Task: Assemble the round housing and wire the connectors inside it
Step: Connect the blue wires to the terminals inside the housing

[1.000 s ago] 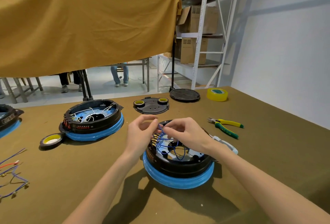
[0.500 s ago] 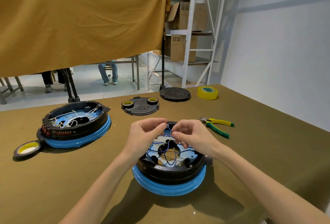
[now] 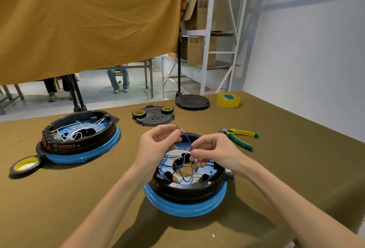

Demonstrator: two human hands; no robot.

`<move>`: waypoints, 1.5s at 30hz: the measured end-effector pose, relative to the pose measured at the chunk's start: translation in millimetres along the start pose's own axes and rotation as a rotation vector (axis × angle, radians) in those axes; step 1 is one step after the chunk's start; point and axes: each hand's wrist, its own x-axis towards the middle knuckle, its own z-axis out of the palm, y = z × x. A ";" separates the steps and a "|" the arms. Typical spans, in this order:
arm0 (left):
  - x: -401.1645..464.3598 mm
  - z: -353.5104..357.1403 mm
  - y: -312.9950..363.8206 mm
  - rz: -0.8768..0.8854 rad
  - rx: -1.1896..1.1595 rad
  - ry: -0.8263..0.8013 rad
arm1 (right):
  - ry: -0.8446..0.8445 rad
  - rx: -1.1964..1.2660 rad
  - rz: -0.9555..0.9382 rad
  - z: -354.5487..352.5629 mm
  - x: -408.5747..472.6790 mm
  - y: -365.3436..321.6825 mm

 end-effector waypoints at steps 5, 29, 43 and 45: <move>-1.1 2.3 5.0 0.089 0.120 -0.064 | -0.002 -0.023 -0.019 3.6 -0.9 0.4; 51.9 36.8 4.7 0.258 1.070 -0.564 | 0.338 -0.440 0.119 -17.1 42.5 42.9; 65.3 36.5 -12.2 0.148 1.040 -0.735 | 0.346 -0.336 0.108 -13.9 46.1 44.8; 66.5 37.2 -13.5 0.132 1.013 -0.760 | 0.348 -0.340 0.109 -13.7 46.1 45.2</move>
